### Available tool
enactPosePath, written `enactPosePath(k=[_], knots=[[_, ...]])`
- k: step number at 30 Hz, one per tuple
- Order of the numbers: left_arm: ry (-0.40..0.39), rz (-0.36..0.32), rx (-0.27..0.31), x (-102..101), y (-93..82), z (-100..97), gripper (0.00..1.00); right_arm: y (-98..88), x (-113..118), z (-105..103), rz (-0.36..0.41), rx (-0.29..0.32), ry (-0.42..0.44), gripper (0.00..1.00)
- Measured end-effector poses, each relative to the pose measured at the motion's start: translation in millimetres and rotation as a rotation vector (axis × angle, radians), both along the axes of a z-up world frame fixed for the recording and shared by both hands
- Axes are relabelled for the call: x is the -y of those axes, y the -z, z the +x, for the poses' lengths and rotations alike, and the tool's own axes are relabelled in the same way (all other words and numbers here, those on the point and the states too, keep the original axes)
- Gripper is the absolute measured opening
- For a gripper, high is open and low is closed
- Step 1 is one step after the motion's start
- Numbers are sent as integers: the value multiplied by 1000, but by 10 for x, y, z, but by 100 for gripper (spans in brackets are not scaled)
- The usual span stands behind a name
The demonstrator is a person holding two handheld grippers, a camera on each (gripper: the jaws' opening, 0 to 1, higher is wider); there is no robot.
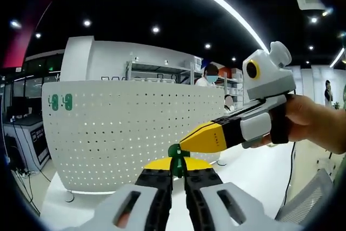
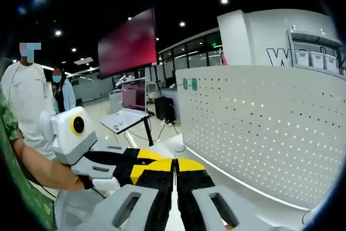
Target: Insert the hook assembly into the mounting plate slot until the hook locks in place.
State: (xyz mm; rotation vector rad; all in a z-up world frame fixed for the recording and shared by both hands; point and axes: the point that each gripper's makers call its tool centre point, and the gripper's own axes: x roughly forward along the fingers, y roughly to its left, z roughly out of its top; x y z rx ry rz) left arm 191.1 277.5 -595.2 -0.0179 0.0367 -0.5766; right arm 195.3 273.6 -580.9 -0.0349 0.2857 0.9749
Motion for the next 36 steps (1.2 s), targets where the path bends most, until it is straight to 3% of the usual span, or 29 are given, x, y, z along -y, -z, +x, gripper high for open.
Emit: enactPosePath(k=[23,36], knots=[[3,6,10,6,15,7,4,26,-6,23,11,-24,6,0],[7,1,14,14,-2,-10,3,2,-4,10,9,-8,-1,0]])
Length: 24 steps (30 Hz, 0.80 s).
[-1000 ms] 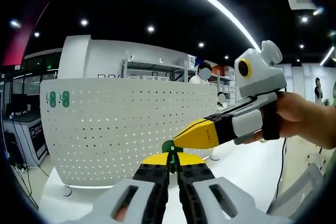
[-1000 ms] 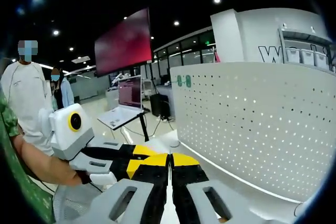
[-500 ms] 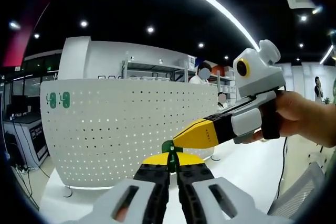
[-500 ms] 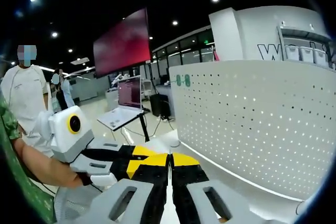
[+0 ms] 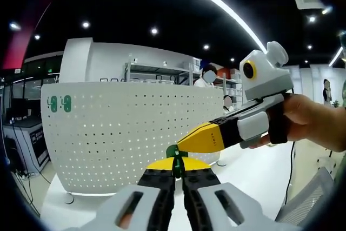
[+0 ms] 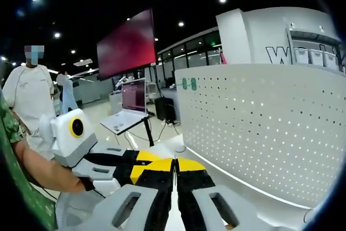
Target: Insert the hook assembly into the mounting plate slot until the hook locks in place.
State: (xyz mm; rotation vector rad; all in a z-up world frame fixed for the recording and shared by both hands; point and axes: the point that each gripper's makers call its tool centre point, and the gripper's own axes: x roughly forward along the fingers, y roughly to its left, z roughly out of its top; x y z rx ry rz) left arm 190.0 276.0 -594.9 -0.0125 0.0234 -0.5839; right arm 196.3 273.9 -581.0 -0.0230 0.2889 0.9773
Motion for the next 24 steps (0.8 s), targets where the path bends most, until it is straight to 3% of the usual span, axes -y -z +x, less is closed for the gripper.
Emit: enactPosePath(k=[14,24], knots=[[-5,-4,1,-34,-14,-6,3,-71,-15,-14,4,27,-5,2],[-5,-8,1,-45,-25,-5,3,-147,33,1,-3,70,5,11]])
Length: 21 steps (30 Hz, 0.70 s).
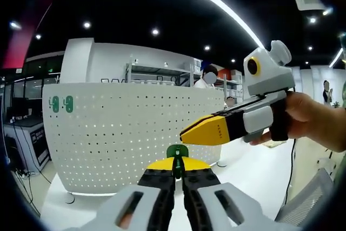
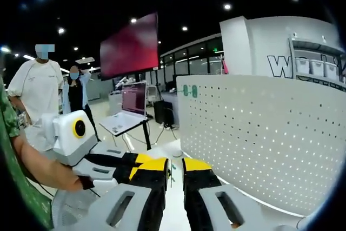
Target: Insert the hook assembly into the mounting plate slot until the hook locks in place.
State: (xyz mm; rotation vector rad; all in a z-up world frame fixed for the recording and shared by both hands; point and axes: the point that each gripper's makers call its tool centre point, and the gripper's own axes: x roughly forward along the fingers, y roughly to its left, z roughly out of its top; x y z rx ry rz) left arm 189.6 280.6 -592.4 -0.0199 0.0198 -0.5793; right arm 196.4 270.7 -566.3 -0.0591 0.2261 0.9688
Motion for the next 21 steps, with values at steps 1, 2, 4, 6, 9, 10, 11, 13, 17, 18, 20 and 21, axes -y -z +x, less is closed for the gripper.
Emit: enactPosePath(k=[1,2,4,6,9,10,11,13,17,18,20,21], knots=[[0,0,0,-3,1,2,3,-3,4,3,0,1,2,12],[0,-1,-1,-3,1,2,3,-7,9,7,0,3,5,13],[-1,-1,-1,-11,3,7,3,-27,20,13,7,11,10,15],[-2,-1,-1,-16,4,10,3,-42,32,22,8,15,14,17],[-4,-2,-2,-26,5,17,3,-83,56,41,15,30,25,21],[-4,-2,-2,-29,6,21,3,-92,63,47,17,32,28,22],[-5,-2,-3,-31,6,24,3,-105,76,56,21,37,33,24],[-4,-3,-3,-31,8,27,3,-114,100,68,21,41,42,27],[-4,-2,-5,-29,14,36,3,-122,156,101,25,45,65,35],[-4,-3,-6,-28,16,37,3,-124,168,108,27,46,70,38],[-3,-2,-7,-26,19,40,3,-134,194,124,30,50,82,44],[-3,-3,-7,-26,19,42,3,-150,213,134,37,56,89,47]])
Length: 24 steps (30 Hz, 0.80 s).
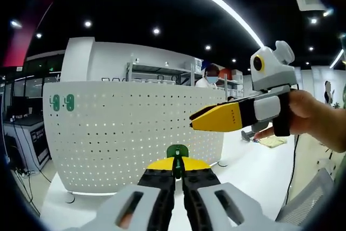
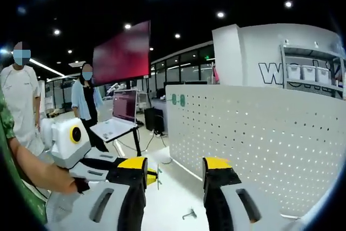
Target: Insert the hook assembly into the mounting plate slot until the hook locks in place.
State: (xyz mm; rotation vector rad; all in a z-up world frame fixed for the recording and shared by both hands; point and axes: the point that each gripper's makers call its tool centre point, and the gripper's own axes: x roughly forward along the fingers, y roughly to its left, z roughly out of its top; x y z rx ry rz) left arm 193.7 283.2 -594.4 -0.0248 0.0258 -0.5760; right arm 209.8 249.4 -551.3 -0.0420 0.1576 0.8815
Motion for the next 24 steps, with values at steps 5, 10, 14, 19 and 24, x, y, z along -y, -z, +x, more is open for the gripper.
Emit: enactPosePath(k=[5,10,14,19,24], knots=[[-1,0,-4,-5,9,13,3,-57,59,20,13,16,17,52],[-6,-1,-7,-24,17,26,3,-122,111,24,30,33,35,64],[-12,-3,-7,-53,13,42,3,-172,155,20,11,69,56,68],[-23,-3,-7,-94,3,70,3,-208,190,-21,-18,99,67,75],[-42,-3,-3,-181,-31,126,3,-287,249,-65,0,113,78,79]])
